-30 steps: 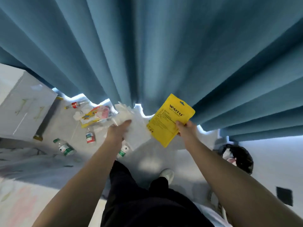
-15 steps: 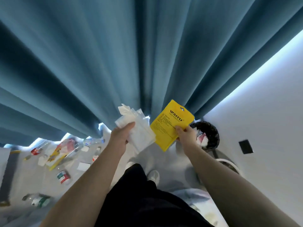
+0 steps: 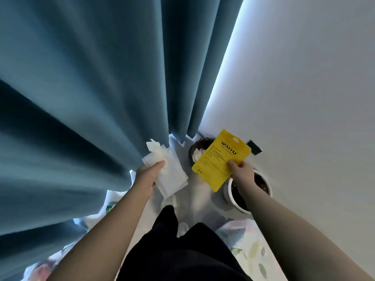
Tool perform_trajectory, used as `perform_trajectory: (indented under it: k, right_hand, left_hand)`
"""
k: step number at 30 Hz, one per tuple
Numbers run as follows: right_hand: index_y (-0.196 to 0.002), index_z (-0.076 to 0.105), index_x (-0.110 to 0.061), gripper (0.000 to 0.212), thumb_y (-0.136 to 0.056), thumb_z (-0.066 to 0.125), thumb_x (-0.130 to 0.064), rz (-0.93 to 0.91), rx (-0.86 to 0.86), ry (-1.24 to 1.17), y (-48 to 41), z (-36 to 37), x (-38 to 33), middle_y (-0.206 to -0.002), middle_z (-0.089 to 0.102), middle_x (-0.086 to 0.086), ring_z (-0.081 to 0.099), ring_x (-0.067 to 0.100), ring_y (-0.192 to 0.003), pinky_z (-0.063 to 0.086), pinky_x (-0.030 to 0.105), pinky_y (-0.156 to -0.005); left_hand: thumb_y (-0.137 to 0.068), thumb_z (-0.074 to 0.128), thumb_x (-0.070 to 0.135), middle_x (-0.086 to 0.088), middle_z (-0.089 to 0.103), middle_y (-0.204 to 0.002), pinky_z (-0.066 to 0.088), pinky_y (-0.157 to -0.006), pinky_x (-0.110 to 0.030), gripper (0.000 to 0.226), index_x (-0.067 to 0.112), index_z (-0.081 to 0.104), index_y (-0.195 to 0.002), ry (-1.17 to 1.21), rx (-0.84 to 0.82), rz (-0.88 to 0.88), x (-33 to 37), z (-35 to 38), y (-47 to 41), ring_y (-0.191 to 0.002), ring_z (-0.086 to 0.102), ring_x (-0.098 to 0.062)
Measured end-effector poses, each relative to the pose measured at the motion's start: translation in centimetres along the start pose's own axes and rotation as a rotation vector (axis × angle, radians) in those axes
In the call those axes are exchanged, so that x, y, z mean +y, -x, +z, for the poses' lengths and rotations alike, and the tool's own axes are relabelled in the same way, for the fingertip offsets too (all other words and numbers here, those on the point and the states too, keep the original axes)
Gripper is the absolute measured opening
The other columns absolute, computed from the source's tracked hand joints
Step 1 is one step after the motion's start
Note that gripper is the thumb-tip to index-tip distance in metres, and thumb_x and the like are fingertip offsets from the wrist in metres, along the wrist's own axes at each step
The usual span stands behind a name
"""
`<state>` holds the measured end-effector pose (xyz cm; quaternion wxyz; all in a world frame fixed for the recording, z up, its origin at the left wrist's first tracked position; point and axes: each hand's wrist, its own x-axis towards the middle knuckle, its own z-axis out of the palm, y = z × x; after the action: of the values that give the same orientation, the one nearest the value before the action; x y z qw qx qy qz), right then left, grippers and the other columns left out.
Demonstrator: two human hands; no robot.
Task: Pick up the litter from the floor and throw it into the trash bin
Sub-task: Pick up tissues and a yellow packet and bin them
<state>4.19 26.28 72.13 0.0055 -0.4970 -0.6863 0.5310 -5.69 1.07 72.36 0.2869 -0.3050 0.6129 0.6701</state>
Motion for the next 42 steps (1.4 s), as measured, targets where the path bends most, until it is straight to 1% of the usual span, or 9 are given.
perform_trajectory:
  k: [4,7,11,18,25,32,37,39,42]
  right_hand:
    - [-0.091,0.061,-0.018,0.001,-0.092,0.061,-0.019,0.017,0.034,0.07,-3.1,-1.5,0.6,-0.093,0.065,0.004,0.063,0.027,-0.089,0.052,0.045,-0.084]
    - [-0.09,0.06,-0.018,0.002,-0.092,0.061,-0.019,0.039,-0.019,0.151,-6.1,-2.4,1.5,-0.09,0.064,0.003,0.061,0.025,-0.086,0.046,0.035,-0.076]
    - [-0.093,0.06,-0.021,0.004,-0.094,0.058,-0.018,0.077,-0.101,0.17,-11.4,-2.5,2.9,-0.089,0.064,-0.001,0.06,0.021,-0.085,0.044,0.032,-0.074]
    - [-0.1,0.063,-0.021,0.009,-0.096,0.056,-0.02,0.063,-0.248,0.291,-25.8,0.6,9.6,-0.097,0.068,-0.001,0.063,0.019,-0.091,0.051,0.036,-0.081]
    - [-0.098,0.063,-0.02,0.008,-0.095,0.058,-0.025,0.097,-0.199,0.269,-35.0,3.7,20.3,-0.093,0.067,-0.002,0.062,0.016,-0.088,0.05,0.033,-0.077]
    - [-0.093,0.061,-0.025,0.004,-0.094,0.06,-0.022,0.145,-0.141,0.19,-39.1,6.4,26.6,-0.092,0.066,-0.005,0.063,0.015,-0.09,0.051,0.035,-0.082]
    - [-0.096,0.061,-0.021,0.002,-0.095,0.06,-0.022,0.164,-0.143,0.214,-40.1,7.8,26.7,-0.093,0.065,-0.005,0.063,0.017,-0.091,0.052,0.039,-0.086]
    - [-0.1,0.062,-0.021,0.006,-0.095,0.059,-0.023,0.175,-0.148,0.228,-40.4,8.2,25.8,-0.095,0.065,-0.004,0.062,0.016,-0.092,0.051,0.039,-0.088]
    - [-0.107,0.064,-0.019,0.015,-0.096,0.058,-0.025,0.184,-0.164,0.251,-41.1,9.7,24.9,-0.103,0.066,-0.002,0.062,0.018,-0.098,0.051,0.039,-0.09]
  left_hand:
    - [-0.077,0.077,0.014,-0.009,0.07,-0.097,0.049,-0.075,-0.03,0.033,0.01,0.065,-0.107,-0.202,0.0,-0.036,1.0,4.6,-4.2,-0.083,0.065,-0.024]
    - [-0.077,0.077,0.017,-0.008,0.067,-0.097,0.046,-0.072,-0.027,0.034,0.01,0.063,-0.106,-0.315,0.05,-0.096,0.3,7.8,-6.6,-0.082,0.063,-0.023]
    - [-0.077,0.077,0.016,-0.009,0.065,-0.093,0.044,-0.058,-0.025,0.033,0.004,0.063,-0.105,-0.436,0.097,-0.134,-1.3,11.7,-10.3,-0.076,0.06,-0.023]
    - [-0.077,0.076,0.018,-0.01,0.067,-0.094,0.048,-0.071,-0.031,0.033,0.005,0.063,-0.104,-0.606,0.131,-0.172,-9.3,18.9,-22.7,-0.081,0.064,-0.025]
    - [-0.081,0.071,0.017,-0.007,0.061,-0.086,0.047,-0.071,-0.029,0.025,0.006,0.06,-0.1,-0.729,0.057,-0.206,-18.1,25.8,-35.9,-0.081,0.06,-0.024]
    - [-0.084,0.069,0.019,-0.011,0.06,-0.104,0.045,-0.076,-0.029,0.035,0.003,0.06,-0.114,-0.858,-0.073,-0.181,-24.2,29.7,-44.3,-0.091,0.056,-0.022]
    - [-0.081,0.069,0.026,-0.002,0.061,-0.1,0.043,-0.075,-0.027,0.025,0.016,0.064,-0.103,-1.15,-0.149,-0.047,-24.4,26.9,-45.3,-0.091,0.058,-0.019]
    - [-0.08,0.07,0.024,-0.007,0.06,-0.117,0.045,-0.089,-0.032,0.041,0.014,0.062,-0.119,-1.265,-0.112,0.081,-23.4,25.0,-44.6,-0.108,0.057,-0.026]
    - [-0.079,0.07,0.022,-0.011,0.048,-0.128,0.043,-0.098,-0.044,0.043,0.017,0.06,-0.12,-1.405,-0.079,0.232,-22.0,22.4,-43.8,-0.119,0.046,-0.031]
